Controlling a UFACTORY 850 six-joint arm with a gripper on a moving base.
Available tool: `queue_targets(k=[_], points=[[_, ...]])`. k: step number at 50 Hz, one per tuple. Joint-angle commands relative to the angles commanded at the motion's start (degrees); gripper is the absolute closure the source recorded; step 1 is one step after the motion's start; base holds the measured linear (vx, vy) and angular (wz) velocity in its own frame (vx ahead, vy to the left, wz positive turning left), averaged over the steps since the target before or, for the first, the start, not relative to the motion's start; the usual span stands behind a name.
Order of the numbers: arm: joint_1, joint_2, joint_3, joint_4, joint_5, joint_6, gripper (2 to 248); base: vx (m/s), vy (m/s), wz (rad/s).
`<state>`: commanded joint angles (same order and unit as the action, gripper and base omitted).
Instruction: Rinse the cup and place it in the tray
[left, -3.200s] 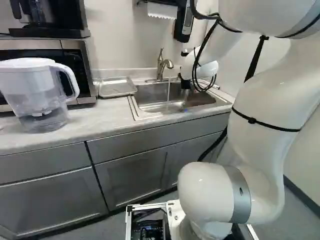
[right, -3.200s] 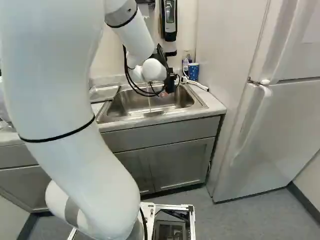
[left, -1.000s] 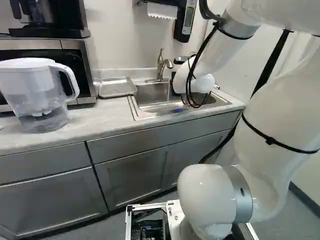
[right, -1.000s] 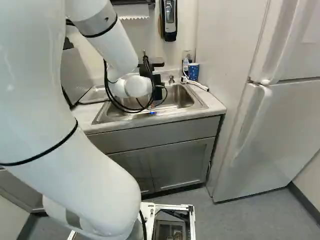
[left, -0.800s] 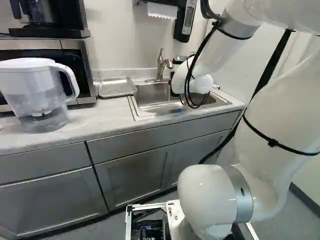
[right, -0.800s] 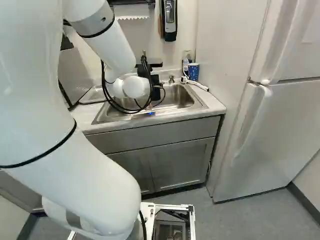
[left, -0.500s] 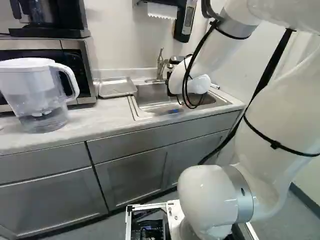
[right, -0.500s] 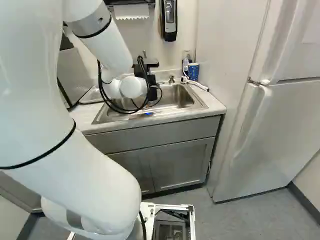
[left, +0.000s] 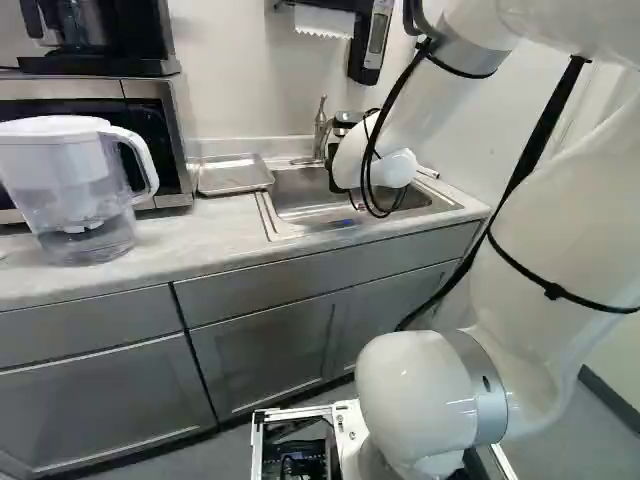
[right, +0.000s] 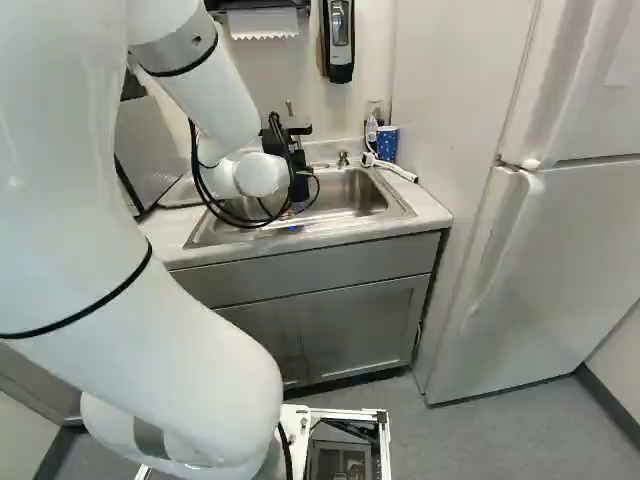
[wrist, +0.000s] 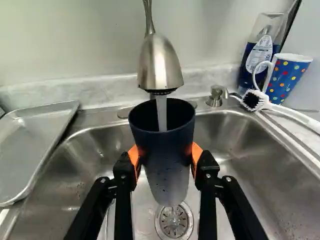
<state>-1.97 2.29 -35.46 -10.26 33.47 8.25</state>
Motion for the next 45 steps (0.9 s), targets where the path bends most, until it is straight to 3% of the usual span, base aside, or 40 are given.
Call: queue_targets(k=[45], points=[[0.0,0.0,0.0,0.0,0.0,0.0,131,0.000,0.000,0.000]])
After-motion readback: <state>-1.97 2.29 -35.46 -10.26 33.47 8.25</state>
